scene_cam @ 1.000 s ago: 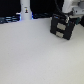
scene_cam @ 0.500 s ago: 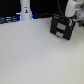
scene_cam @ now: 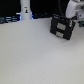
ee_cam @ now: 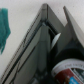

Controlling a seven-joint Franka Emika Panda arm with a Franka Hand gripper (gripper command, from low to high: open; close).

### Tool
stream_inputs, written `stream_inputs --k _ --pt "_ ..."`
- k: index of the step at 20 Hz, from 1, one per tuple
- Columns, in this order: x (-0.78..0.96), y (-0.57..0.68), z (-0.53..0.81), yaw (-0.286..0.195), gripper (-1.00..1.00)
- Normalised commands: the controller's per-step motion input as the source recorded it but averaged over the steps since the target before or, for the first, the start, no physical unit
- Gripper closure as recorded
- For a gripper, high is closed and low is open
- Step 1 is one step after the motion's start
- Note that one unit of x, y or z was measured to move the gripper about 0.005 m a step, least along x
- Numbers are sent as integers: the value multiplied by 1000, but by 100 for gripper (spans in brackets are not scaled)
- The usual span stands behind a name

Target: Open the kcup holder, insert the kcup into the holder, and close the kcup holder

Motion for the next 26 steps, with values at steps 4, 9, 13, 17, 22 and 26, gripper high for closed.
stream_inputs --k 4,9,13,17,22,26 --pt "-214 628 4 93 -100" --pt "-272 717 66 66 -100" --pt "-265 662 38 71 -100" --pt "-20 186 83 7 -100" --pt "-1 155 160 -24 -100" --pt "-8 -14 -52 -70 -100"
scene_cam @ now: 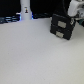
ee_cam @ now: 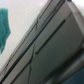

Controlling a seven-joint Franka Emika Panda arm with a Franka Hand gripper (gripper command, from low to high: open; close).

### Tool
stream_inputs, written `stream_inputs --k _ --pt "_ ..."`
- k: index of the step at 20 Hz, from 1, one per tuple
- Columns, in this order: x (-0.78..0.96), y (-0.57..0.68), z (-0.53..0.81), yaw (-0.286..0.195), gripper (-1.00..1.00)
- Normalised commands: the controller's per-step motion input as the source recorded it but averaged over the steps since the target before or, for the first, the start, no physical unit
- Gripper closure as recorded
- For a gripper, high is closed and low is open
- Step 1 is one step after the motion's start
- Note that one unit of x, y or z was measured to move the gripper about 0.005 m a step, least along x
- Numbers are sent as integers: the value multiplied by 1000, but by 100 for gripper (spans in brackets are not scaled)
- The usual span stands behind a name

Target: Open the kcup holder, insert the kcup into the holder, and close the kcup holder

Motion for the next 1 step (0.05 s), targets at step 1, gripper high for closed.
stream_inputs --k 1 --pt "-8 -21 -85 -73 -100"
